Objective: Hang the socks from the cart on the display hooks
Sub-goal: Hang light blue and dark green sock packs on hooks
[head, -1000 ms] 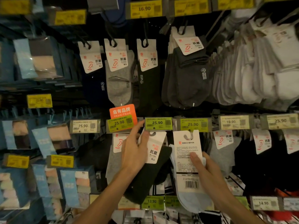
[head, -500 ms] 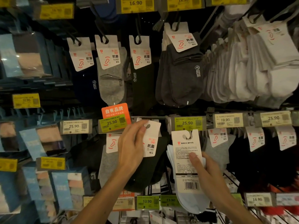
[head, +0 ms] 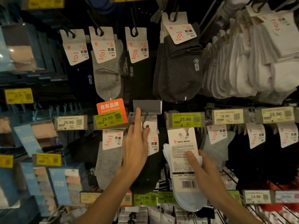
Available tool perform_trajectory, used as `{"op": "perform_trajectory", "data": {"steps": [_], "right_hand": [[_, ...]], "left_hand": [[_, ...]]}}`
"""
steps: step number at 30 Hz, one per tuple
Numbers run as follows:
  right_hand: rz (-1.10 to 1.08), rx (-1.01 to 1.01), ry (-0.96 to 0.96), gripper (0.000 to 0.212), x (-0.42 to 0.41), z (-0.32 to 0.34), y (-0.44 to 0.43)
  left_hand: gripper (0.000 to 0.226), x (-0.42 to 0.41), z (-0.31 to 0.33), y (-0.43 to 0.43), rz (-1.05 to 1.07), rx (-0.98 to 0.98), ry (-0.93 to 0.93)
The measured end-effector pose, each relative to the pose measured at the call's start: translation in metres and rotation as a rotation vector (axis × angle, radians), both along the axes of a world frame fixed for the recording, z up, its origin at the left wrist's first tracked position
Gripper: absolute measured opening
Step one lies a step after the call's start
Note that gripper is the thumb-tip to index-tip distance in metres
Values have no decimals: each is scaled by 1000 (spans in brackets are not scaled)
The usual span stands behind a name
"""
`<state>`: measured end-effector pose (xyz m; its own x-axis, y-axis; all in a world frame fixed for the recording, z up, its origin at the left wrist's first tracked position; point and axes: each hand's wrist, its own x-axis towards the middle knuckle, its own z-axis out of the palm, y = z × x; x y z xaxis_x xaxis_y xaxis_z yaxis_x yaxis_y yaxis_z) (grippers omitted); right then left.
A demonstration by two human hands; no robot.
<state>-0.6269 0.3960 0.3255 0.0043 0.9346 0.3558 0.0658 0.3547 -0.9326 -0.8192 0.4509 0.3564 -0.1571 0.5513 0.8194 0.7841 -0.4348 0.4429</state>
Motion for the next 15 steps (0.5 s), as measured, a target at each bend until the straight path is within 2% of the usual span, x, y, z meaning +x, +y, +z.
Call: {"op": "perform_trajectory", "data": {"steps": [8, 13, 15], "right_hand": [[19, 21, 3, 37, 9, 0, 2], [27, 23, 14, 36, 12, -3, 4], [29, 18, 9, 36, 12, -5, 6]], "left_hand": [[71, 4, -11, 13, 11, 102, -38], [83, 10, -45, 9, 32, -19, 23], [81, 11, -59, 9, -24, -113, -21]]}}
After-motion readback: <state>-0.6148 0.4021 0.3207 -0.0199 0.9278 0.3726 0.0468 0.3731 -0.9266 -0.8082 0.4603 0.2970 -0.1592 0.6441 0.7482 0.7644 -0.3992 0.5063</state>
